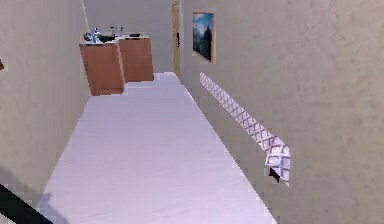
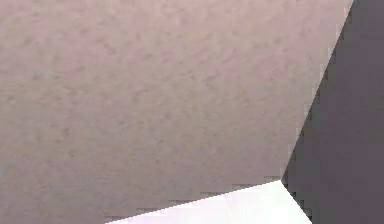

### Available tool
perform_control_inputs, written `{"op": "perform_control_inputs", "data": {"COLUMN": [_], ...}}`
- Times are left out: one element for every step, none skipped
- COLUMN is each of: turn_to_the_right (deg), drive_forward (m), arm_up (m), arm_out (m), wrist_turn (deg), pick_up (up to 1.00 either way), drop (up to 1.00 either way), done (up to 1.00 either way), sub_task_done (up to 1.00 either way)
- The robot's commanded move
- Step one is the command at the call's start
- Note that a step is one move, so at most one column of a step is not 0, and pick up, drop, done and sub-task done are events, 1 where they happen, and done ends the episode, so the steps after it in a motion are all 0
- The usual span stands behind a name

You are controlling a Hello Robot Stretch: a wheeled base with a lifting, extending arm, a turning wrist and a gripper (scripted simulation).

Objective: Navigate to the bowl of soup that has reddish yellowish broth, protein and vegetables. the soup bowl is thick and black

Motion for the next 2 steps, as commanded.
{"op": "perform_control_inputs", "data": {"turn_to_the_right": [0.0,-12.0], "drive_forward": [0.15,0.0], "arm_up": [0.0,0.0], "arm_out": [0.0,0.0], "wrist_turn": [0.0,0.0], "pick_up": [0.0,0.0], "drop": [0.0,0.0], "done": [0.0,0.0], "sub_task_done": [0.0,0.0]}}
